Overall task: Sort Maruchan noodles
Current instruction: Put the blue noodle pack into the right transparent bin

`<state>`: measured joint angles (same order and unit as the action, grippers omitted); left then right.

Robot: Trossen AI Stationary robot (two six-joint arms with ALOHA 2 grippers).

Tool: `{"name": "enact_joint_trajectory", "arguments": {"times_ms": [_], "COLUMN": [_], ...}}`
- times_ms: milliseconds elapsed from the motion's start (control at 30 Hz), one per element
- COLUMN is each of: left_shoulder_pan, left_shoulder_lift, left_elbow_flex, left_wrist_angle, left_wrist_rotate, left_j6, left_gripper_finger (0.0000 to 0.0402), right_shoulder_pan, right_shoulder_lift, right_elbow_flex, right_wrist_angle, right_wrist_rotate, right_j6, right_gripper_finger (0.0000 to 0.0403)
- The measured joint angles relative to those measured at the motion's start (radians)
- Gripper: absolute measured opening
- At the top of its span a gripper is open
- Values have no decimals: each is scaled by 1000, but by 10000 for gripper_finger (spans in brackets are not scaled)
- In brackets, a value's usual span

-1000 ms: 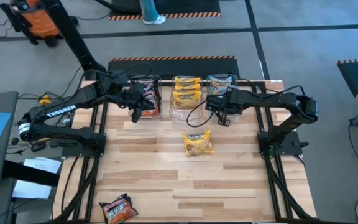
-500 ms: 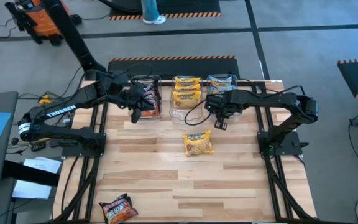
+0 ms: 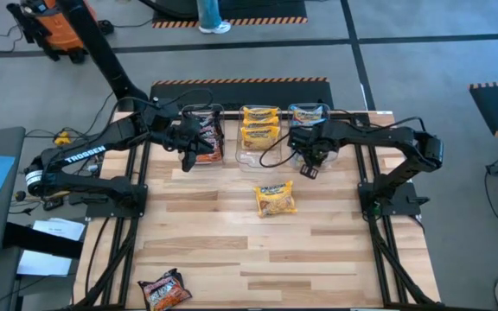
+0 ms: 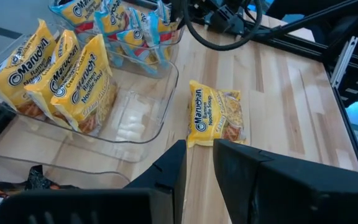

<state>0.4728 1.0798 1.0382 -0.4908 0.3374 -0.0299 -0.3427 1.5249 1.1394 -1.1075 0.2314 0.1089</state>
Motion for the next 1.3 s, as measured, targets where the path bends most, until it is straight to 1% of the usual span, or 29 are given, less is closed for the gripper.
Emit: {"name": "enact_joint_trajectory", "arguments": {"times_ms": [133,300,400,500,567,700,833,1300], "left_shoulder_pan": [0,0,0,0,0,0,0,0], "left_shoulder_lift": [0,0,0,0,0,0,0,0], "left_elbow_flex": [0,0,0,0,0,0,0,0], "left_wrist_angle": [0,0,0,1,1,0,1,1], "left_wrist_rotate": [0,-1,-1,-1,-1,-1,-1,-2], "left_j6": [0,0,-1,-2,-2,-9,-9,-4], "left_gripper_finger": [66,66,66,66,66,66,66,66], "right_shoulder_pan": [2,2,-2,-29,-63,-129,-160,-148], "right_shoulder_lift": [0,-5,-9,-8,-7,11,47,186], "right_elbow_flex": [43,117,149,157,157,151,148,148], "right_wrist_angle": [-57,-114,-114,-103,-95,-64,-67,-39], "right_wrist_rotate": [-3,-2,-2,-3,-28,-117,-183,-219], "right_j6": [12,48,48,44,42,41,16,-64], "right_gripper_finger": [117,118,118,118,118,118,118,118]}}
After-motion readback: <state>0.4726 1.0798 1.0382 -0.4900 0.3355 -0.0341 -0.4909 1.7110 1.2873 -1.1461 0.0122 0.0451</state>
